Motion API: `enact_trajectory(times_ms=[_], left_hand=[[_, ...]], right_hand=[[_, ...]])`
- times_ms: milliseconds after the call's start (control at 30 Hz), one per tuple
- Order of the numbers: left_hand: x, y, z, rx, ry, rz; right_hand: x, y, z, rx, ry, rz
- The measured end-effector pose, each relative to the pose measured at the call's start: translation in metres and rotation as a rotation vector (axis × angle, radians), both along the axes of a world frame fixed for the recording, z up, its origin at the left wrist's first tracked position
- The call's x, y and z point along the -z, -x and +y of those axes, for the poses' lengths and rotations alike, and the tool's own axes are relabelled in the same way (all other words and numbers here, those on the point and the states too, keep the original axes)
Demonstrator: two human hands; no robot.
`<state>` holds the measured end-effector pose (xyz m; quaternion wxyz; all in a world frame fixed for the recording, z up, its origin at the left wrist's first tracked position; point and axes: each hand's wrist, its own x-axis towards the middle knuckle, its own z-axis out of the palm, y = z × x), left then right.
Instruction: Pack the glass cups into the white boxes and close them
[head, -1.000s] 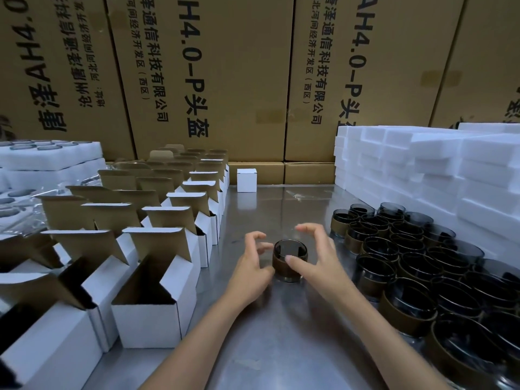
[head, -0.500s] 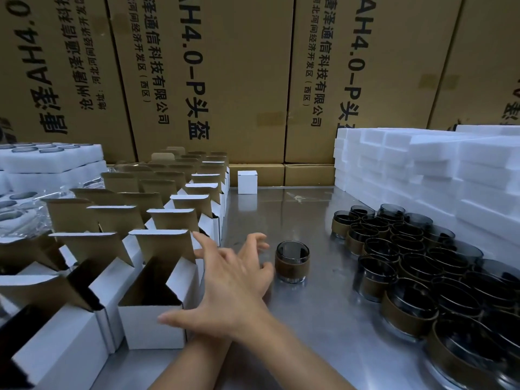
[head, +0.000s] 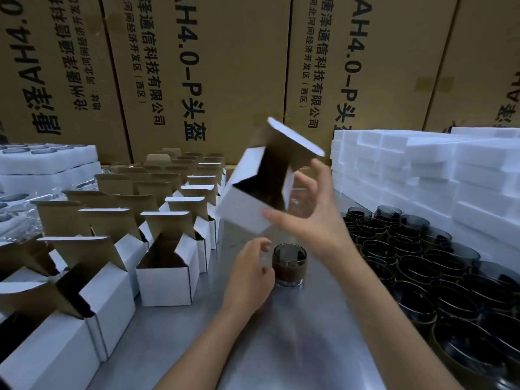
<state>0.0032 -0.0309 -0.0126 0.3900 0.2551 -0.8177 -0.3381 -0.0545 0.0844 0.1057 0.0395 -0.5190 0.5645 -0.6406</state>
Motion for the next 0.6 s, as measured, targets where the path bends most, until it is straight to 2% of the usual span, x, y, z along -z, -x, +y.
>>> enact_trajectory(times_ms=[100, 267, 400, 500, 600], left_hand=[[0.001, -0.003, -0.003, -0.052, -0.104, 0.084], [-0.007, -0.009, -0.005, -0.142, -0.199, 0.228], [-0.009, -0.007, -0.003, -0.065, -0.233, 0.296], [-0.012, -0.003, -0.001, -0.013, -0.198, 0.288], [-0.014, 0.0, -0.003, -0.058, -0.126, 0.303]], right_hand=[[0.012, 0.029, -0.012, 0.081, 0.02, -0.02], [0.044, 0.052, -0.036, 0.239, -0.136, 0.098], [0.065, 0.053, -0.04, 0.2, -0.229, 0.174], [0.072, 0.053, -0.038, 0.148, -0.242, 0.16], [0.075, 0.052, -0.038, 0.138, -0.248, 0.112]])
